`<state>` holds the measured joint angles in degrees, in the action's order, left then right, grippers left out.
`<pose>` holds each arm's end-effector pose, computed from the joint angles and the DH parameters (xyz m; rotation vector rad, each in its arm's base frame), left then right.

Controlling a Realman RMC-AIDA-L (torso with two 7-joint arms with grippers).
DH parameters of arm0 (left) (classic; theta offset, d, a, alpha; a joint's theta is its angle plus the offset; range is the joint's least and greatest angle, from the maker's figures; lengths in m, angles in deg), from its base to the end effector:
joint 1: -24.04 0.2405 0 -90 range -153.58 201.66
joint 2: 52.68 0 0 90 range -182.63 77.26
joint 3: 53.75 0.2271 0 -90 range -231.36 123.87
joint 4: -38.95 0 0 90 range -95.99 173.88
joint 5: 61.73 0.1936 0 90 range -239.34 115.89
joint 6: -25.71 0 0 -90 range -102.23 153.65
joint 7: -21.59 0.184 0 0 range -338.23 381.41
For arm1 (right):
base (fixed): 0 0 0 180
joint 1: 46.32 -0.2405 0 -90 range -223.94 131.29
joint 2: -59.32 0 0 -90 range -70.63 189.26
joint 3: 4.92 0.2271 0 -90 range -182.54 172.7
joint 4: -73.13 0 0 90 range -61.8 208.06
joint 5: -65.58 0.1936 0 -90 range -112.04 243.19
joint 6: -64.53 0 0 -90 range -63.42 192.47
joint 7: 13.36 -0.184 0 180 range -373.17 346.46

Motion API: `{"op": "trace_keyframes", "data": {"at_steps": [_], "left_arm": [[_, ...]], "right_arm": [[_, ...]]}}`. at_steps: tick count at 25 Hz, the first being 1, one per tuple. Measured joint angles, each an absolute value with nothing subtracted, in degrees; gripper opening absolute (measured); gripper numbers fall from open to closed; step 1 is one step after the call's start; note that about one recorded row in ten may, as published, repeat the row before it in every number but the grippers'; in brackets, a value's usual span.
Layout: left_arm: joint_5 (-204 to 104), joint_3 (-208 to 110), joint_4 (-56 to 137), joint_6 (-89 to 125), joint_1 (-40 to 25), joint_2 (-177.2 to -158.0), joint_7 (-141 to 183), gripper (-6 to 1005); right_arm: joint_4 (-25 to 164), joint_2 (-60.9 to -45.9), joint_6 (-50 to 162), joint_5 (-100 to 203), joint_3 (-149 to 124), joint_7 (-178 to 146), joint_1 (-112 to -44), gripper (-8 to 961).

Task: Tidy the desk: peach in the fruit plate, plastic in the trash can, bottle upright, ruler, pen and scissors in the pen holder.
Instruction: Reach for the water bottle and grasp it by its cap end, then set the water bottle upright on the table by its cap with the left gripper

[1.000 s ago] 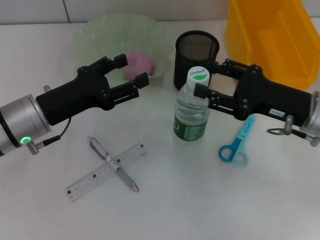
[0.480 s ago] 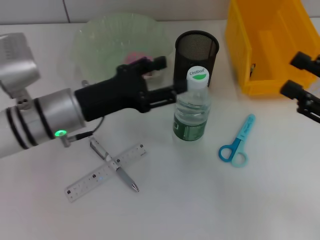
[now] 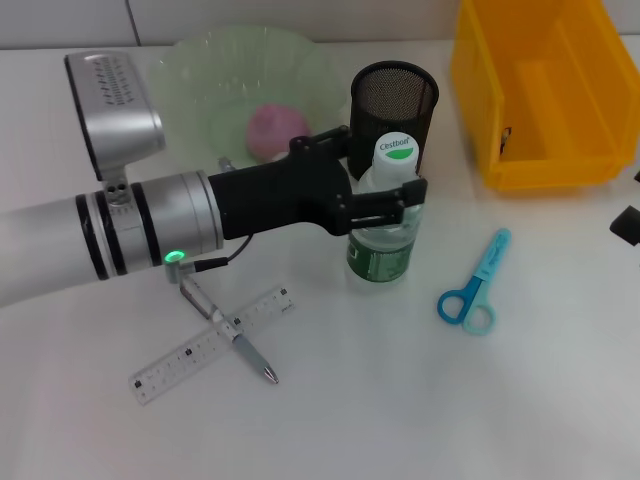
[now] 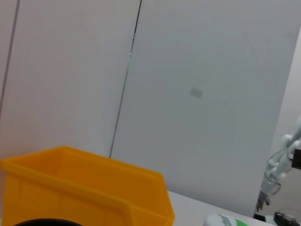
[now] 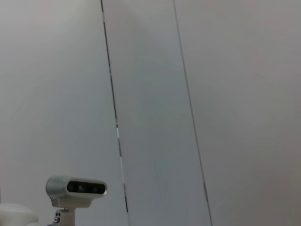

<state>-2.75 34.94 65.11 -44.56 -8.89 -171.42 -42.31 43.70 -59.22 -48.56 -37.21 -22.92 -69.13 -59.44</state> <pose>-0.1423 0.3259 -0.0864 -2.6739 -0.4743 -0.9883 0.2512 0.2283 0.0504 -2.2365 0.3994 1.2055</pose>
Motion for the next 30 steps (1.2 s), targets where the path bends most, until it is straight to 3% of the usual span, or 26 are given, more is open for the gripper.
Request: {"op": "trace_keyframes", "data": {"at_steps": [14, 24, 30], "left_arm": [[-3.97, 36.65, 64.96, -43.73, -9.18, -171.86, -41.42, 683], [-5.97, 36.54, 65.34, -45.38, -8.13, -171.78, -39.90, 493], [-10.36, 31.25, 65.43, -51.81, -4.35, -171.04, -37.30, 491]], "right_arm": [[44.28, -59.49, -45.94, -37.38, -23.31, -68.16, -59.11, 652], [44.59, -59.60, -45.11, -37.49, -23.38, -68.02, -59.28, 652], [46.11, -59.59, -44.42, -37.53, -23.44, -66.58, -59.49, 652]]}}
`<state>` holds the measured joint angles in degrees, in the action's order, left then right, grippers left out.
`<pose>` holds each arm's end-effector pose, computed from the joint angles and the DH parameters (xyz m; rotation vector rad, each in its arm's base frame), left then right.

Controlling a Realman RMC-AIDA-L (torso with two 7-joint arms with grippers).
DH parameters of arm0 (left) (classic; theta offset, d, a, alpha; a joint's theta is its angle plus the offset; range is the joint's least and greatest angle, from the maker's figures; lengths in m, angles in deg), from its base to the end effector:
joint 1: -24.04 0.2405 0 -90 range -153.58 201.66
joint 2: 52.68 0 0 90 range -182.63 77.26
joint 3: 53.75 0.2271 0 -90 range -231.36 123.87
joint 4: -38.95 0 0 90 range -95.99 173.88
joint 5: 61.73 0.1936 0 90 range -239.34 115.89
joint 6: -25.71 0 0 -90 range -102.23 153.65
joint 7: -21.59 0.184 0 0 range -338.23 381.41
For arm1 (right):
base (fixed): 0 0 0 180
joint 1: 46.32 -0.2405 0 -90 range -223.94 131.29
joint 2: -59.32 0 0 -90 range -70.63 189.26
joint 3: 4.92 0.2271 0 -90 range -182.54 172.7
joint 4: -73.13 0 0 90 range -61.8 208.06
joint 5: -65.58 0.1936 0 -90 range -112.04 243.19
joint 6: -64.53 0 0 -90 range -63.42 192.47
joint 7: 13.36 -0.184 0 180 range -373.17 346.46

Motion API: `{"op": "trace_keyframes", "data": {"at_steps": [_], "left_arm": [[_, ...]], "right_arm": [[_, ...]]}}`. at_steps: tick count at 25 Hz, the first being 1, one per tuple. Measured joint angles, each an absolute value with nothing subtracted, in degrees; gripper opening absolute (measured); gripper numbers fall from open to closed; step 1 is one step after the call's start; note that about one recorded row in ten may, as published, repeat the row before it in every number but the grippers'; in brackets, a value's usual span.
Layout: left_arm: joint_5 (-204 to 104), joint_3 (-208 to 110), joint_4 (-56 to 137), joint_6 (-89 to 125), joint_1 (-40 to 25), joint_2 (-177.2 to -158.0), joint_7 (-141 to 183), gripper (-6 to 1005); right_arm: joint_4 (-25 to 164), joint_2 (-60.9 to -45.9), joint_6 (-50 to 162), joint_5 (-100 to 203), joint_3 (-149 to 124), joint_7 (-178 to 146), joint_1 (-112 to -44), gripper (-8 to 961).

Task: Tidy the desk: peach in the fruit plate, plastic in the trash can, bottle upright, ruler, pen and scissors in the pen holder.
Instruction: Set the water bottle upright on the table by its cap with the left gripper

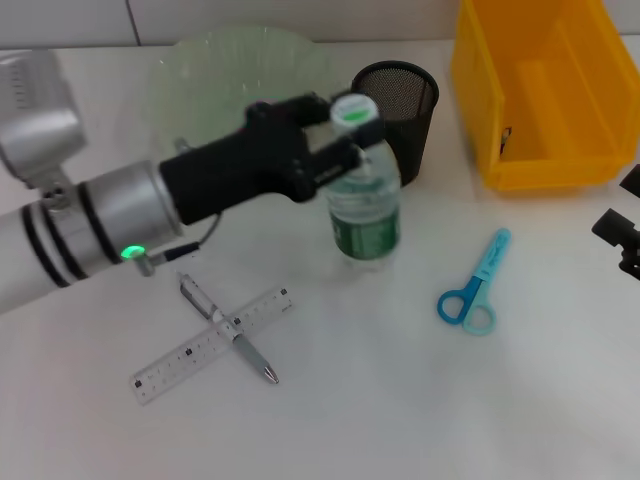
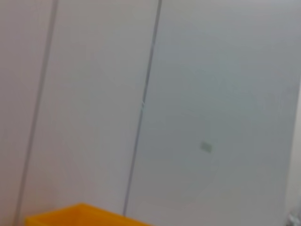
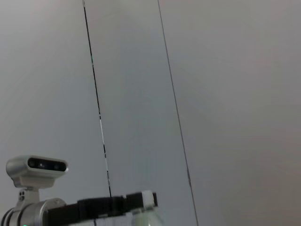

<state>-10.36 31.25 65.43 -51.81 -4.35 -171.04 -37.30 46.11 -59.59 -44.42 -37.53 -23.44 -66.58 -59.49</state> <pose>-0.1452 0.3239 -0.0502 -2.4887 -0.4450 -1.2068 0.2581 0.2338 0.0386 -2.2155 0.4370 1.1551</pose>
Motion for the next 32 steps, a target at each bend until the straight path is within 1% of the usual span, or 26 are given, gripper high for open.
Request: {"op": "trace_keyframes", "data": {"at_steps": [2, 6, 13, 19, 21, 25, 26, 28, 32], "left_arm": [[-10.12, 27.85, 65.44, -53.94, -2.79, -170.73, -37.17, 443], [-10.09, 25.06, 65.47, -56.11, -1.50, -170.23, -37.14, 446], [-10.09, 18.89, 65.10, -57.99, 1.75, -168.78, -36.96, 451], [-10.10, 14.97, 63.56, -56.34, 3.27, -168.48, -34.90, 455], [-10.10, 14.52, 63.06, -55.74, 3.23, -168.48, -34.53, 456], [-10.11, 13.46, 60.69, -51.56, 2.00, -169.51, -32.07, 459], [-10.11, 13.46, 60.69, -51.56, 2.00, -169.51, -32.07, 460], [-10.14, 13.61, 60.44, -48.73, 1.11, -170.60, -31.03, 461], [-10.14, 13.77, 60.44, -48.44, 0.86, -170.68, -30.98, 464]], "right_arm": [[46.42, -59.56, -43.73, -37.59, -23.47, -66.37, -59.74, 653], [46.42, -59.57, -42.97, -37.62, -23.54, -66.33, -59.98, 653], [46.88, -59.60, -42.13, -38.33, -23.64, -66.24, -61.29, 653], [47.49, -59.60, -41.38, -38.44, -23.65, -65.85, -62.27, 653], [47.55, -59.60, -41.08, -38.60, -23.64, -65.83, -62.68, 653], [47.77, -59.60, -40.42, -39.02, -23.64, -65.82, -63.47, 653], [47.82, -59.60, -40.15, -39.06, -23.64, -65.82, -63.63, 653], [47.84, -59.60, -39.58, -39.15, -23.64, -65.82, -63.94, 652], [48.20, -59.60, -39.18, -39.26, -23.65, -65.77, -64.19, 652]]}}
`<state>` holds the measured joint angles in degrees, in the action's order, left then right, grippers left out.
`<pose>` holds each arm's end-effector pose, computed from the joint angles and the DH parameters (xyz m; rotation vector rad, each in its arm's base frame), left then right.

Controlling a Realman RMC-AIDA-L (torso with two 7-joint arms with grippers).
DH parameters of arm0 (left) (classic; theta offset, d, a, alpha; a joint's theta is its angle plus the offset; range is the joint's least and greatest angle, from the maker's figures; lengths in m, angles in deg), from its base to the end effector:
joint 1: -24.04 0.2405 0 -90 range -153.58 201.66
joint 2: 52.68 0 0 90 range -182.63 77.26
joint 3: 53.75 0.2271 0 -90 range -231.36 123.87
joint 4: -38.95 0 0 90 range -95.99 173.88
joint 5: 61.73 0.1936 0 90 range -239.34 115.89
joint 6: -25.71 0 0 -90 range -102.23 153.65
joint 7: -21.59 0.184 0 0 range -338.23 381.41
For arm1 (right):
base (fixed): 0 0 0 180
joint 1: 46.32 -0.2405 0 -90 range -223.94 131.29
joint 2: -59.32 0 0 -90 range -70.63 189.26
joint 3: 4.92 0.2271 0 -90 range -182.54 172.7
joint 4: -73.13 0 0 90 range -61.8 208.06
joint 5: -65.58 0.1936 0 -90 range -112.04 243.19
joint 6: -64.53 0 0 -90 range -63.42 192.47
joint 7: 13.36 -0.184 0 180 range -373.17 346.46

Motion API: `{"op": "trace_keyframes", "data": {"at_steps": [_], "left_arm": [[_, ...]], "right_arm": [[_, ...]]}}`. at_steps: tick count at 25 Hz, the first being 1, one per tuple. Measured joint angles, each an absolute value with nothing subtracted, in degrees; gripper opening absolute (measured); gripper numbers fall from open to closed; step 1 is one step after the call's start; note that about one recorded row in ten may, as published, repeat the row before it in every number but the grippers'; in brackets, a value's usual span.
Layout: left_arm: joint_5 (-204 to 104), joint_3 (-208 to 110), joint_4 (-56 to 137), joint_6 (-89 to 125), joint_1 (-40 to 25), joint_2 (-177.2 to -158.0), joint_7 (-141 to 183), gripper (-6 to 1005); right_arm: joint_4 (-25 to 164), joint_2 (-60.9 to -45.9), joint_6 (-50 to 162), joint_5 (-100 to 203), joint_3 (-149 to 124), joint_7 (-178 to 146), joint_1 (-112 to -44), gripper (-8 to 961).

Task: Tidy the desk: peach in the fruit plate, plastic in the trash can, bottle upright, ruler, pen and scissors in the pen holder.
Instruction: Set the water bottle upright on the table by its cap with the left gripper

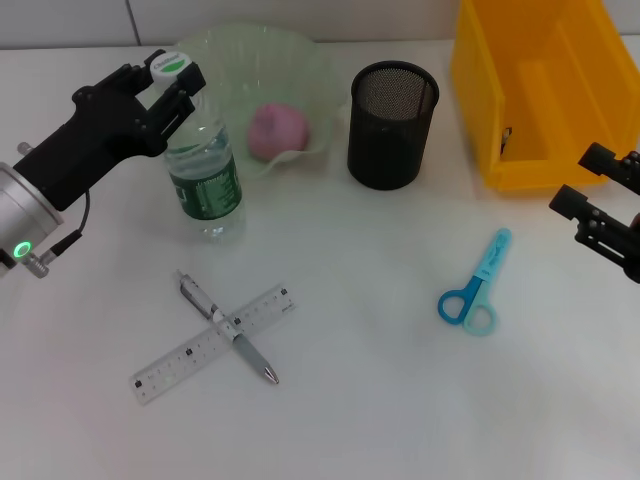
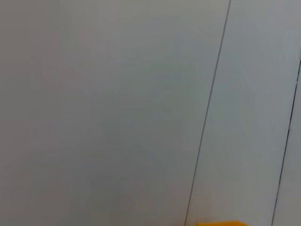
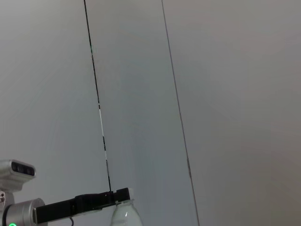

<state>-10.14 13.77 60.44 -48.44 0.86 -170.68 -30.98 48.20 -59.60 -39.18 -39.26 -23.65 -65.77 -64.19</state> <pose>-0.2215 0.3452 -0.0022 -2.0957 -0.5887 -1.0808 0.2501 0.2599 0.0250 -2.2536 0.4346 1.1173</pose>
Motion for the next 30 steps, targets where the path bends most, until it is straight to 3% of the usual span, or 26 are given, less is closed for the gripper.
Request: {"op": "trace_keyframes", "data": {"at_steps": [21, 30], "left_arm": [[-10.00, 15.28, 59.43, -49.95, 1.56, -170.61, -30.61, 479], [-10.04, 14.74, 59.52, -54.65, 3.24, -170.47, -30.40, 730]], "right_arm": [[49.22, -59.60, -38.51, -39.28, -24.43, -65.12, -64.97, 653], [49.32, -59.60, -38.37, -39.28, -25.07, -65.12, -65.05, 653]]}}
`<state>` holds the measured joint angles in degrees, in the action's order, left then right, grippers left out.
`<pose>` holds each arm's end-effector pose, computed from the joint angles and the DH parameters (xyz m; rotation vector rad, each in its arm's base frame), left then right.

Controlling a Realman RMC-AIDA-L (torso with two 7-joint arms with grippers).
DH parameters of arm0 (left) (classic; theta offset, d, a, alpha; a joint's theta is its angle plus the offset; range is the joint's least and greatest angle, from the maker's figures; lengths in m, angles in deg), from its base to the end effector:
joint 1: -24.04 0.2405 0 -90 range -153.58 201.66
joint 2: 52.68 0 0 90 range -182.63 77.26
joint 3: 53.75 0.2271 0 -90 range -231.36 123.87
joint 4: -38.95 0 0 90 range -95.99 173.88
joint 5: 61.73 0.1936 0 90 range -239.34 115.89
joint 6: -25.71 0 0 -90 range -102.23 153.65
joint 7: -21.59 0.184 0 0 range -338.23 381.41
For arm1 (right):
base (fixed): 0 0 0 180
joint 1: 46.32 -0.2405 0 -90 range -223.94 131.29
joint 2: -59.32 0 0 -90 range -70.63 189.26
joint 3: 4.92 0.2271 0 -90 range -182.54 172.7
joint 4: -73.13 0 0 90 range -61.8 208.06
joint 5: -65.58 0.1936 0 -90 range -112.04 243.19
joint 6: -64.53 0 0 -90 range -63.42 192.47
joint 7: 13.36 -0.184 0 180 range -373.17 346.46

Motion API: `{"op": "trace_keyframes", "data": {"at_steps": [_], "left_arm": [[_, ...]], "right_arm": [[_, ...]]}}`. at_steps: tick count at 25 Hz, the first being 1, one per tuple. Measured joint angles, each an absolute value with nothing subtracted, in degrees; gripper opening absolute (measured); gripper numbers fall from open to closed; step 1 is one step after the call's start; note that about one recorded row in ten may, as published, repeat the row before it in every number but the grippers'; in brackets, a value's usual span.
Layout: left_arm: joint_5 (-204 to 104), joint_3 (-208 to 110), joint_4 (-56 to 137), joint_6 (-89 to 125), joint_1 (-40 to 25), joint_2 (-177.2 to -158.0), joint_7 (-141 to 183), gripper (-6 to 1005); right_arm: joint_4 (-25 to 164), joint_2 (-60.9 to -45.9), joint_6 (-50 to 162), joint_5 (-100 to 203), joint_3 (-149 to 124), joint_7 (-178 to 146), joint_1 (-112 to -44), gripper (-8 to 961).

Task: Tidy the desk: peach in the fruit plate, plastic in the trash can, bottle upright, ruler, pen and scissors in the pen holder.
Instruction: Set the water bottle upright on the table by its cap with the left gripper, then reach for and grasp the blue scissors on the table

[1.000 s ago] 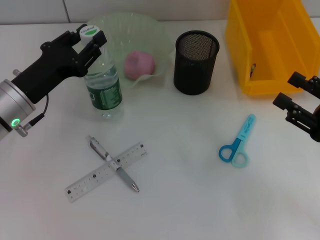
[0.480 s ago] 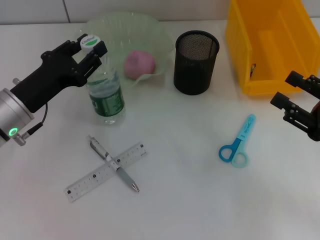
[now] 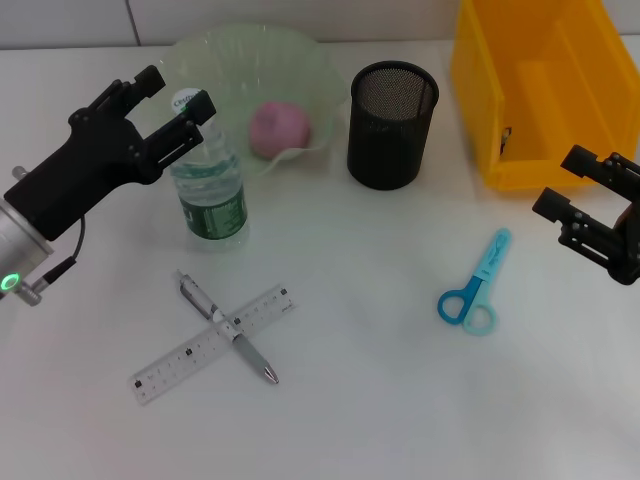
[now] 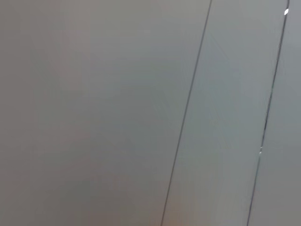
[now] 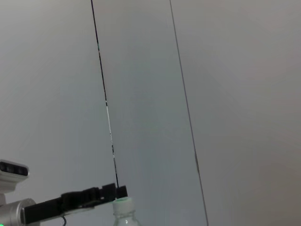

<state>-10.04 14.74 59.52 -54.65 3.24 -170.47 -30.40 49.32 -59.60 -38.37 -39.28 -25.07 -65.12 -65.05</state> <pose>-0.2212 0.3231 -0.0023 -2.1239 -0.5659 -1.1496 0.2459 0.2623 0.0180 -2.2802 0.4298 1.1197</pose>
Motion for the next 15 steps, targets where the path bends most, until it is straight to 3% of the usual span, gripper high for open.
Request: {"op": "trace_keyframes", "data": {"at_steps": [6, 8, 9, 11, 15], "left_arm": [[-10.01, 12.84, 59.75, -63.55, 4.85, -169.30, -29.72, 809], [-5.93, 13.88, 59.77, -70.10, 4.94, -166.50, -30.18, 809], [-5.93, 13.88, 59.77, -70.10, 4.94, -166.50, -30.18, 809], [0.44, 13.97, 60.01, -72.81, 4.23, -164.59, -31.29, 809], [6.84, 13.84, 60.99, -73.32, 3.69, -163.70, -32.82, 808]], "right_arm": [[48.33, -59.19, -38.78, -38.99, -24.76, -68.19, -65.05, 653], [45.60, -58.72, -38.76, -39.29, -24.95, -73.13, -65.13, 653], [45.60, -58.72, -38.76, -39.29, -24.95, -73.13, -65.13, 652], [42.73, -58.46, -38.79, -40.46, -25.07, -76.99, -65.24, 652], [33.28, -58.29, -41.03, -46.50, -25.12, -88.63, -66.13, 652]]}}
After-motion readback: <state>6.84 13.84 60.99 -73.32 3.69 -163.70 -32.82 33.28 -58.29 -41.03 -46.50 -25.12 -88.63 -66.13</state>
